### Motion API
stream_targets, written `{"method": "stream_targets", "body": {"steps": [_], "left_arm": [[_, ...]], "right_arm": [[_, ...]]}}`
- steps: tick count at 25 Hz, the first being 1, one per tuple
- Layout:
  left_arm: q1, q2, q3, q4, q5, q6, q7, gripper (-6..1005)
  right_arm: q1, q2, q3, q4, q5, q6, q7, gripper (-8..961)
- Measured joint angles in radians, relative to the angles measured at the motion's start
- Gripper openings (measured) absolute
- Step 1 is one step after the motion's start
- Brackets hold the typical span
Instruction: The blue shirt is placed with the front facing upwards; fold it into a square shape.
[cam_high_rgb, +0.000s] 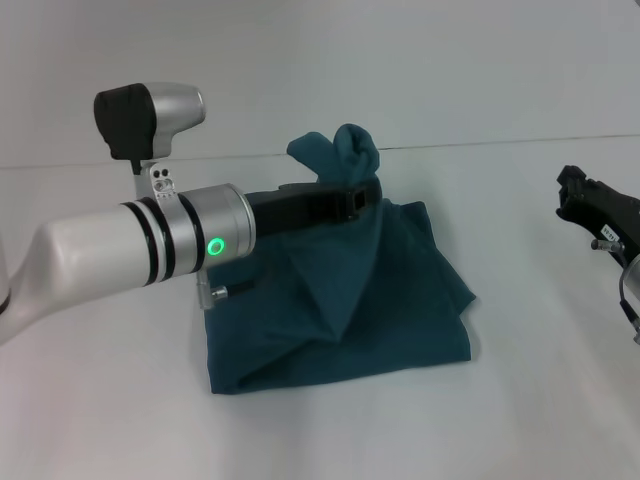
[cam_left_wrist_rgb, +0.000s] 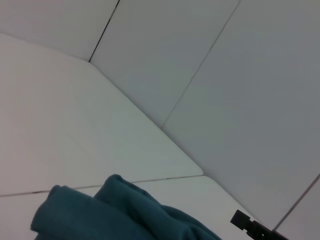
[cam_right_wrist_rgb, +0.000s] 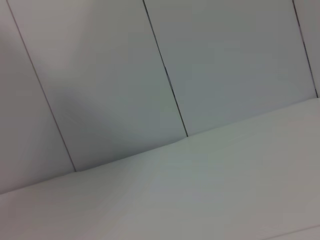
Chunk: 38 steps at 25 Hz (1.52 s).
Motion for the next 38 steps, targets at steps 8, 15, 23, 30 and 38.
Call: {"method": "stream_targets", "body": {"steps": [8, 15, 23, 30, 38], "left_arm": [[-0.031, 0.0, 0.111, -0.075, -0.132, -0.066, 0.051, 51], [-0.047, 0.0, 0.188, -0.135, -0.238, -0.079, 0.129, 51], [-0.07, 0.0, 0.305, -0.179, -0.443, -0.114, 0.253, 172], [-0.065, 0.0, 0.337, -0.169, -0.505, -0.107, 0.304, 301], [0.156, 0.0, 0.29, 0.001, -0.595, -0.057, 0.737, 616]], "right_arm": [[0.0, 0.0, 0.0, -0.002, 0.0, 0.0, 0.0, 34], [0.0, 0.0, 0.0, -0.002, 0.0, 0.01, -0.003, 33], [0.006, 0.002, -0.001, -0.002, 0.0, 0.031, -0.006, 31], [-0.001, 0.0, 0.0, -0.002, 0.0, 0.026, -0.002, 30], [-0.039, -0.005, -0.033, -0.004, -0.002, -0.17, 0.0, 30]]}}
